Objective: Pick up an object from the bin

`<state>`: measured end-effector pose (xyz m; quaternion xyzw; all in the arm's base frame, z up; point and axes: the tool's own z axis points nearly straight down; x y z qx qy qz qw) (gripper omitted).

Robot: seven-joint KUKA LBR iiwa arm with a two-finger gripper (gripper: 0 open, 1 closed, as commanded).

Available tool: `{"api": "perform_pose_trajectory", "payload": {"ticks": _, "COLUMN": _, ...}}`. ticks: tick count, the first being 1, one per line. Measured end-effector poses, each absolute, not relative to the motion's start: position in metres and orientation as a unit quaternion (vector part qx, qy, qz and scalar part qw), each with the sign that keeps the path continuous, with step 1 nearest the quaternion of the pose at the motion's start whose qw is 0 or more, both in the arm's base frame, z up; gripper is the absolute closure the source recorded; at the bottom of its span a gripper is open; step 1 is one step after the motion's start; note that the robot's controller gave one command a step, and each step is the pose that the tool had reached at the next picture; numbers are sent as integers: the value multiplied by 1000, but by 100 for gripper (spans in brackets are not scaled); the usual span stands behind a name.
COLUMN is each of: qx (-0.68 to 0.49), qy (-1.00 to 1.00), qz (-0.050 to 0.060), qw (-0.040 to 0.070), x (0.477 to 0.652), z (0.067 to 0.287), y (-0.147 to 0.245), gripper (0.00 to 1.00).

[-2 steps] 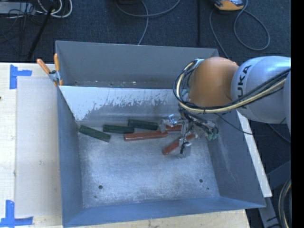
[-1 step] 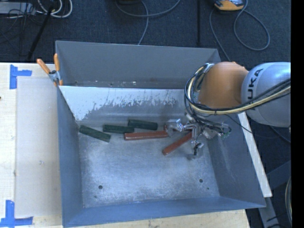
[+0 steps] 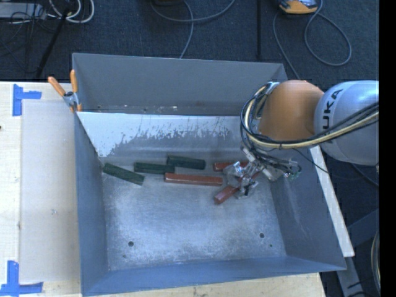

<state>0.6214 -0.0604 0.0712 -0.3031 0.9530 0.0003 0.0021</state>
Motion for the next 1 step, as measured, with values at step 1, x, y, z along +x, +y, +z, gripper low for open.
{"api": "perform_pose_trajectory", "payload": {"ticks": 1, "qx": -323, "qy": 946, "qz": -1, "qw": 5, "x": 608, "z": 226, "y": -18, "gripper": 100}}
